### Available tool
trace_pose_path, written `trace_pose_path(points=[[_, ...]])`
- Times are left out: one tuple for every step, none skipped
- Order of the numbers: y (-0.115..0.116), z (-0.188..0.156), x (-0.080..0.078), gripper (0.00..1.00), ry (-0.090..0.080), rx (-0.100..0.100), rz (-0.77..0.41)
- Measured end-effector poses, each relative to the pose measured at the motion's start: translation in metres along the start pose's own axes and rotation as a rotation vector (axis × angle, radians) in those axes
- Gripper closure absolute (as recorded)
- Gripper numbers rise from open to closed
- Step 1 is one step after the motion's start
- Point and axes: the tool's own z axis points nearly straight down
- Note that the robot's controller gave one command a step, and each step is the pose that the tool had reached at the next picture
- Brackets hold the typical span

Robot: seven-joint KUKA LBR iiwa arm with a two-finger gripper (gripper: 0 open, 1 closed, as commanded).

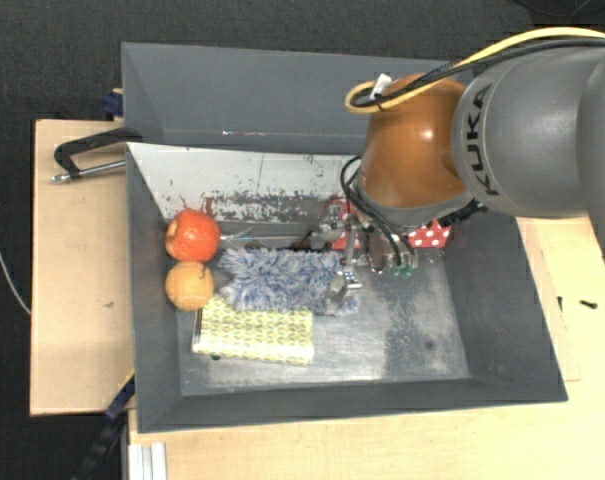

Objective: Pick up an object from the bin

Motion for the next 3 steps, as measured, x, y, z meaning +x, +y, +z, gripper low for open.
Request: trace_pose_path(points=[[-0.004, 0.055, -0.008, 0.0, -0.007, 0.001, -0.073], [0.0, 0.069, -0.013, 1.0, -0.002, 0.002, 0.129], [0.001, 0.068, -0.013, 1.0, -0.002, 0.002, 0.132]])
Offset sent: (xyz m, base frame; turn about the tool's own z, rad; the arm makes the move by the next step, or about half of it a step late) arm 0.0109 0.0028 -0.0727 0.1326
